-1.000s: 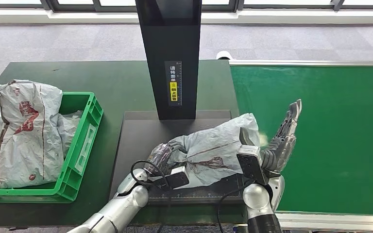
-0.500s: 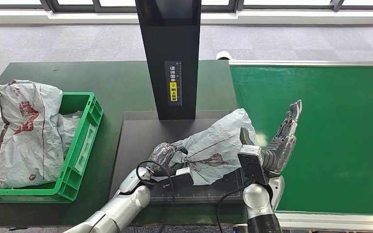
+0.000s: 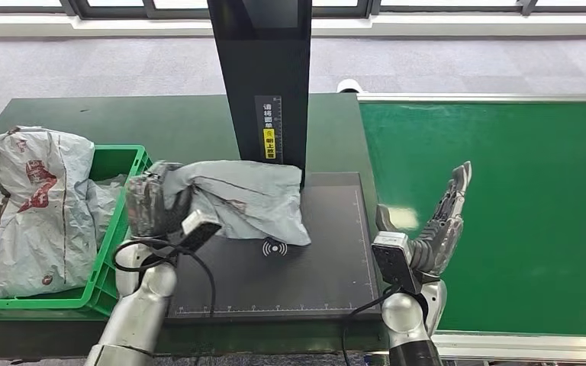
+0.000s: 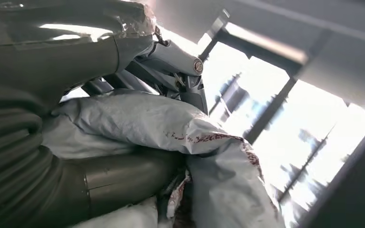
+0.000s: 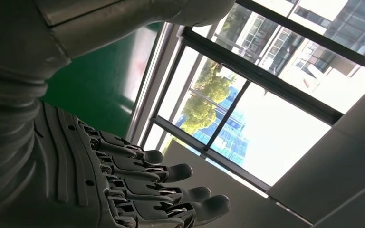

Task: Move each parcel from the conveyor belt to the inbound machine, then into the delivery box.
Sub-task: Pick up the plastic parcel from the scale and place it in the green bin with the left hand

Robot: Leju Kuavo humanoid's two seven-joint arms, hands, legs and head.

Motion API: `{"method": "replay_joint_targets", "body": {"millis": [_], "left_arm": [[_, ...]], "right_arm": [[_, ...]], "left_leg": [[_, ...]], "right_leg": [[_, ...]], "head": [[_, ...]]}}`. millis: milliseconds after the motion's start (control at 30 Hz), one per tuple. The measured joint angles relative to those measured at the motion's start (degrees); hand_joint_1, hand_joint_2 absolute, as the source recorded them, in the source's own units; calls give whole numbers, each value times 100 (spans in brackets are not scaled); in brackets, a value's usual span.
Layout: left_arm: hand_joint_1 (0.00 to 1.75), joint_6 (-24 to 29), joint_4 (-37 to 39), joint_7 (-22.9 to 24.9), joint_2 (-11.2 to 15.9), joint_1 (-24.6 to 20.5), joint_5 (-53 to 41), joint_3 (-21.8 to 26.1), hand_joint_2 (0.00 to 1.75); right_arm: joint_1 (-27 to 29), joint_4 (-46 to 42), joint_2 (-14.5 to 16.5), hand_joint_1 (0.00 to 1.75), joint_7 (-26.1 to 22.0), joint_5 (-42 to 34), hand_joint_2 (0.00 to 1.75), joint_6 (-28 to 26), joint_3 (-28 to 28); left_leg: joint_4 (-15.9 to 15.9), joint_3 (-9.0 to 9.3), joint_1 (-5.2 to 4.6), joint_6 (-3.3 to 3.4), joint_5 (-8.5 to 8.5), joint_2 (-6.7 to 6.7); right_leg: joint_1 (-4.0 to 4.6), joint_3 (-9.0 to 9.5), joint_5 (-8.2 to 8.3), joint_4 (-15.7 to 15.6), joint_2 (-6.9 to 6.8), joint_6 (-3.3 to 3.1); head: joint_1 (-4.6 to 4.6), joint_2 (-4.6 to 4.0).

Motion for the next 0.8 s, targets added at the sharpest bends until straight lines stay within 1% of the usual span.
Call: {"method": "replay_joint_targets", "body": {"millis": [67,167,333,533,667,800], "left_arm": [[175,0,-301,-31,9,12,63,270,175],[175,0,-586,-41,19,46,77,487,175],[175,1,-825,-48,21,98,77,639,175],[175,0,-918,-94,23,113,186,681,175],[175,0,-949,-290,23,76,559,918,175],[175,0,-934,-728,36,-66,1002,1446,175]], "right_arm": [[0,0,0,0,-1,15,175,0,-3],[0,0,0,0,-2,21,175,0,-4],[0,0,0,0,-2,22,175,0,-4],[0,0,0,0,-2,59,175,1,-4],[10,0,0,0,9,191,175,0,-33],[35,-2,-2,0,29,224,175,-2,-66]], "left_leg": [[0,-2,0,0,0,-7],[1,-7,-1,1,0,-19],[3,-9,-4,1,0,-20],[3,-9,-4,1,0,-21],[3,-9,-3,1,0,-19],[2,-9,-1,1,0,-16]], "right_leg": [[-1,1,-2,0,-8,-1],[-1,3,-3,-2,-19,-2],[-5,3,-2,-3,-19,-1],[-4,2,-2,-3,-20,-1],[-3,0,-2,-3,-18,-2],[-1,-2,-2,-3,-17,-2]], "head": [[0,0],[0,0],[0,1],[0,0],[0,0],[0,1]]}}
